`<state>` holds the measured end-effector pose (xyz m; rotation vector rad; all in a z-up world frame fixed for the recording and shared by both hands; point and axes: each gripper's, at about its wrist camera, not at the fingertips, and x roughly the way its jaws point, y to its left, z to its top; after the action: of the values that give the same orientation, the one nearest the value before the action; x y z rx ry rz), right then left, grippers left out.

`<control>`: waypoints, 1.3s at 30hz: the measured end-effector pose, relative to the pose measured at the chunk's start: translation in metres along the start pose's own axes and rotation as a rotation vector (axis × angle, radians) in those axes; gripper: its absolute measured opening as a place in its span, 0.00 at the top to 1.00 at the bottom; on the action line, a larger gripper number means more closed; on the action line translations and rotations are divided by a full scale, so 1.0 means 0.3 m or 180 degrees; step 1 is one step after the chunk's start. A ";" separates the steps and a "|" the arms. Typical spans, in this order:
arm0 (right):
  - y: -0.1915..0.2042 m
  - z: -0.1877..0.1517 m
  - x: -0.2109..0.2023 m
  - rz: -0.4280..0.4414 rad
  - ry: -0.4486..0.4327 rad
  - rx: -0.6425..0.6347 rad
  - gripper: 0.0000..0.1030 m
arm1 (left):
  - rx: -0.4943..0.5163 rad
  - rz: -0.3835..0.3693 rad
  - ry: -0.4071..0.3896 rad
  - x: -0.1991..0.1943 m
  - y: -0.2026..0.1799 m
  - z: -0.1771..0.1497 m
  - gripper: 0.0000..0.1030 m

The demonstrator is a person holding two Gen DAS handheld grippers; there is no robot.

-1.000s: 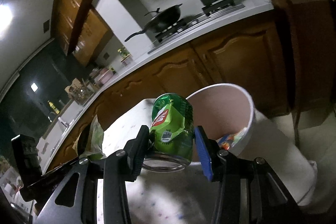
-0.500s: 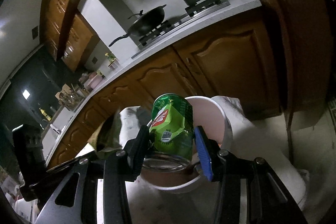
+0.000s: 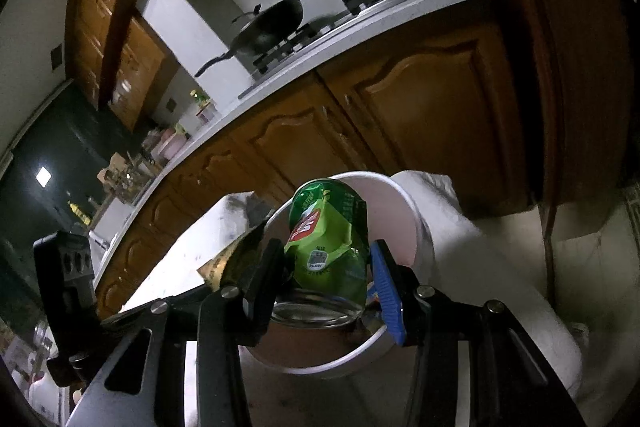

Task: Collect trash
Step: 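Carry the pouch and can over the bin and open both tools, then move both tools back over the remaining trash on the table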

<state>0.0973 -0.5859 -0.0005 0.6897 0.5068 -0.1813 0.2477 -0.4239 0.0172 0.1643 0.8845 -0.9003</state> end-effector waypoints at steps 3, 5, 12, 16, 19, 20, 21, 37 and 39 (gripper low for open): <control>-0.008 0.000 0.008 -0.0001 0.0008 0.0048 0.52 | -0.0018 -0.0013 0.0058 0.001 0.003 -0.008 0.62; -0.017 -0.001 0.010 -0.0012 0.0014 0.0094 0.50 | -0.0011 0.0018 0.0007 -0.009 0.005 -0.010 0.57; -0.017 -0.013 -0.004 -0.0043 -0.0014 0.0150 0.46 | -0.0138 0.0003 -0.0030 -0.041 0.038 -0.038 0.56; -0.013 -0.024 -0.009 -0.0040 -0.0022 0.0157 0.38 | -0.0265 0.0029 -0.0068 -0.079 0.073 -0.063 0.56; 0.007 -0.039 -0.023 -0.0031 -0.0034 0.0131 0.31 | -0.0351 0.0072 -0.0132 -0.132 0.103 -0.094 0.52; 0.016 -0.044 -0.030 -0.0019 -0.0054 0.0115 0.29 | -0.0385 0.0082 -0.0155 -0.148 0.115 -0.102 0.50; 0.027 -0.048 -0.036 -0.0015 -0.0071 0.0097 0.24 | -0.0427 0.0107 -0.0182 -0.166 0.132 -0.114 0.45; 0.296 -0.183 -0.073 0.0130 -0.0102 -0.0263 0.08 | -0.1039 0.0617 -0.0552 -0.477 0.367 -0.353 0.29; 0.334 -0.208 -0.072 0.0165 -0.0091 -0.0313 0.07 | -0.1071 0.0675 -0.0577 -0.514 0.390 -0.384 0.29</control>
<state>0.0868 -0.4693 0.0257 0.6027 0.4669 -0.1167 0.2180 -0.2008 0.0289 -0.1120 0.8192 -0.5498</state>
